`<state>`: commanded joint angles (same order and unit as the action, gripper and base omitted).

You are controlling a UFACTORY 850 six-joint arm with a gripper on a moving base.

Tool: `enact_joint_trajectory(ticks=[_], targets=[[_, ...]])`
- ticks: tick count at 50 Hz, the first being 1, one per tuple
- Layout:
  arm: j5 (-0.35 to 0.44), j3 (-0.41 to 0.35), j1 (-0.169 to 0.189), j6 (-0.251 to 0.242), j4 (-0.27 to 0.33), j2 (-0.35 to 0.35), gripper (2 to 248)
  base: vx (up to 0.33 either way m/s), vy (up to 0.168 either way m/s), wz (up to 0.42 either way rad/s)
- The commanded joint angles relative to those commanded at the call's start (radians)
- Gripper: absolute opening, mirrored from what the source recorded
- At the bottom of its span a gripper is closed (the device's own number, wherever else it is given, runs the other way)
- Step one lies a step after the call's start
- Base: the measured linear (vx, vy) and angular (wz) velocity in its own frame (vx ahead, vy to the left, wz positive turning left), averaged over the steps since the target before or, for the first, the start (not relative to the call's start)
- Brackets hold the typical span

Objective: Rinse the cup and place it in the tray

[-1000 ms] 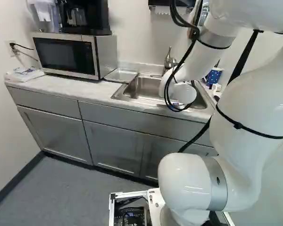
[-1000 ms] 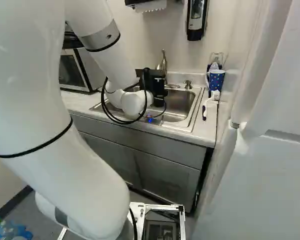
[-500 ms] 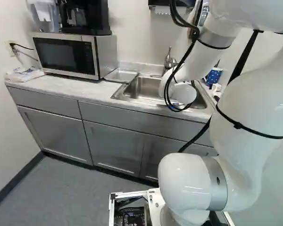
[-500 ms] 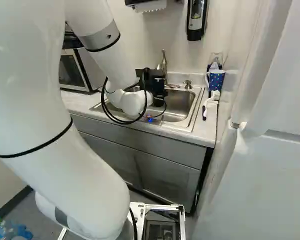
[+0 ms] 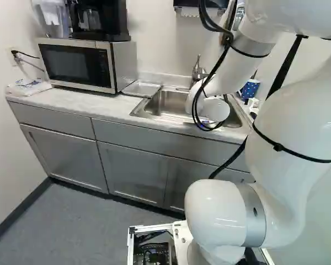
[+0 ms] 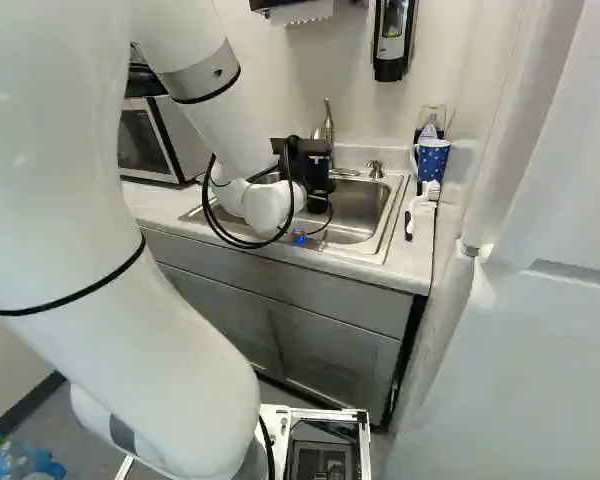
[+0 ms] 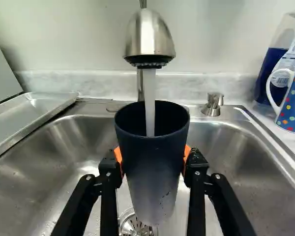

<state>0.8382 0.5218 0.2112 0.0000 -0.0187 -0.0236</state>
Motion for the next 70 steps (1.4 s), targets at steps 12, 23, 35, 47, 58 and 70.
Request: enact_joint_trajectory(ticks=[12,23,35,47,58,70], targets=[[0.000,0.000,0.000,0.000,0.000,0.000,126,0.000,0.000,0.000],[0.000,0.000,0.000,0.000,0.000,0.000,126,0.000,0.000,0.000],[0.000,0.000,0.000,0.000,0.000,0.000,126,0.000,0.000,0.000],[0.000,0.000,0.000,0.000,0.000,0.000,126,0.000,0.000,0.000],[0.000,0.000,0.000,0.000,0.000,0.000,126,0.000,0.000,0.000],[0.000,0.000,0.000,0.000,0.000,0.000,126,0.000,0.000,0.000]])
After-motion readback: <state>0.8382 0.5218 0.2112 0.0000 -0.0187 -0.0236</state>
